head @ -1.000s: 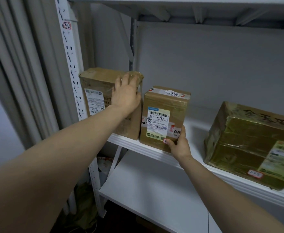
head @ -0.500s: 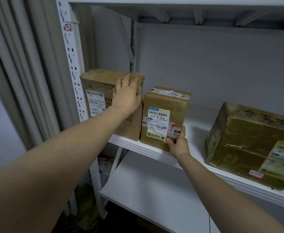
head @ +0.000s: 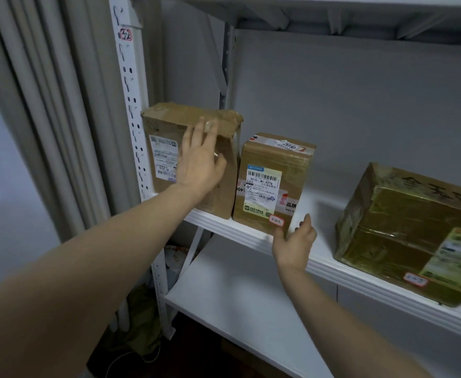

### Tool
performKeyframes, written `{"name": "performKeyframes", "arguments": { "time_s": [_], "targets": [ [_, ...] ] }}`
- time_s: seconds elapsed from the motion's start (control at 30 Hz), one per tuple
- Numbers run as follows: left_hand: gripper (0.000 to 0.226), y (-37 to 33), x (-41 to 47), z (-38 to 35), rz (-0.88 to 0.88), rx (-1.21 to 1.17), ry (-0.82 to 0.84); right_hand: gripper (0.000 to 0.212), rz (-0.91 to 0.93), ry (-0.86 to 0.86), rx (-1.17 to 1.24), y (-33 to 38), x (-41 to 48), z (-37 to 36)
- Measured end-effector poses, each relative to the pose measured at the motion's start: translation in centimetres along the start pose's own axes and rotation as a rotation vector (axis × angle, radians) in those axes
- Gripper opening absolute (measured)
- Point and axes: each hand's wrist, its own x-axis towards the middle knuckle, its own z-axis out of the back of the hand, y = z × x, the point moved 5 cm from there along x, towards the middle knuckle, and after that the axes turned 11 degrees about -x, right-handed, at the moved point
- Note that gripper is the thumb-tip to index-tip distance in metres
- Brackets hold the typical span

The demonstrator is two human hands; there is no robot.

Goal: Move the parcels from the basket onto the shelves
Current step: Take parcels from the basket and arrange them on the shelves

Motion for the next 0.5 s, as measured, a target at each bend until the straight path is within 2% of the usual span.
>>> {"name": "performKeyframes", "arguments": {
  "time_s": [0.07,0.13,0.23,0.37,0.5],
  "targets": [
    [0.071,1.7,-2.6,0.2,0.068,0.002,0.007,0.066,0.11,-0.045,-0.008,0.3,-2.2,-0.9],
    [0.07,4.0,-6.0,0.4,0.151,0.038,0.053,0.061,0.189,0.055,0.005,1.0,-4.0,-2.9],
    [0.066,8.4,-12.2,1.0,0.323,0.131,0.155,0.054,0.285,0.303,0.027,2.5,-7.0,-6.9],
    [0.057,14.1,-23.1,4.3,0.641,0.229,0.302,0.049,0.377,0.663,-0.013,3.9,-13.4,-12.8],
    [0.046,18.8,-34.5,9.6,0.937,0.3,0.355,0.05,0.449,1.02,-0.065,5.4,-22.7,-17.8]
  ]
}}
